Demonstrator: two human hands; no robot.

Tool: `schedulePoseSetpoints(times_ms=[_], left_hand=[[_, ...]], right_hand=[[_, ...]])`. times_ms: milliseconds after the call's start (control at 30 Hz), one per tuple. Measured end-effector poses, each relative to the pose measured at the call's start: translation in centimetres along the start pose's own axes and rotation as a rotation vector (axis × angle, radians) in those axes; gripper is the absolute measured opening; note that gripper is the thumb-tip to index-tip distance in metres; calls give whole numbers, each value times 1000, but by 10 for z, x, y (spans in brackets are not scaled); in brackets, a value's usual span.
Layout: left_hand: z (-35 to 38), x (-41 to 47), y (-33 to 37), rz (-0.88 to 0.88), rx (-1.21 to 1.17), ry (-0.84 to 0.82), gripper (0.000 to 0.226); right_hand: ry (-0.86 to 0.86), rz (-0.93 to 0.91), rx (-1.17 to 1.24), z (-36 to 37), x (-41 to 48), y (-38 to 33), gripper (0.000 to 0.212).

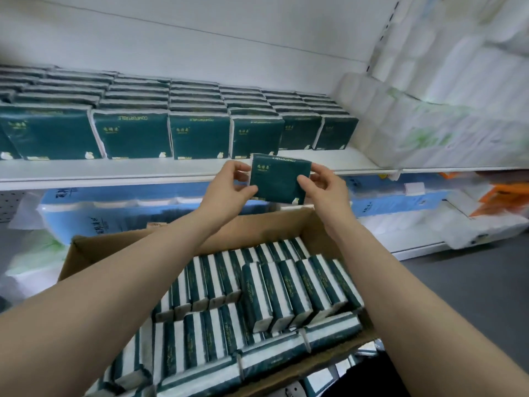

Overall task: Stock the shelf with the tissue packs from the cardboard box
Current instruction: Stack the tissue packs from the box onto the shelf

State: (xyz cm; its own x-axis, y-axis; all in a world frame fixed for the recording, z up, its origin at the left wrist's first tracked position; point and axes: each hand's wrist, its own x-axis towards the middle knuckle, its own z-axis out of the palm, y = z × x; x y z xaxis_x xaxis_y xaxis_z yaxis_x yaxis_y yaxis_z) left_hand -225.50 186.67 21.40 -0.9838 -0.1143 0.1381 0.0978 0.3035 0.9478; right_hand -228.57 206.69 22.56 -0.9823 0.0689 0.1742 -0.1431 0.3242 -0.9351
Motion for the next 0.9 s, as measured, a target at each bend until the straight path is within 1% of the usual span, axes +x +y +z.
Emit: schedulePoseSetpoints(times_ms=[267, 467, 667, 900], left_hand=[[43, 41, 28, 120, 72, -20, 43], [67, 64, 30, 199, 175, -2, 53], [77, 78, 21, 219, 235, -4, 58], [81, 76, 10, 228, 185, 25, 60]], right_hand=[[98, -60, -41, -32, 47, -7, 33], [144, -92, -51, -35, 71, 8, 39], [191, -93, -36, -29, 88, 24, 42], [177, -117, -60, -19, 102, 30, 41]])
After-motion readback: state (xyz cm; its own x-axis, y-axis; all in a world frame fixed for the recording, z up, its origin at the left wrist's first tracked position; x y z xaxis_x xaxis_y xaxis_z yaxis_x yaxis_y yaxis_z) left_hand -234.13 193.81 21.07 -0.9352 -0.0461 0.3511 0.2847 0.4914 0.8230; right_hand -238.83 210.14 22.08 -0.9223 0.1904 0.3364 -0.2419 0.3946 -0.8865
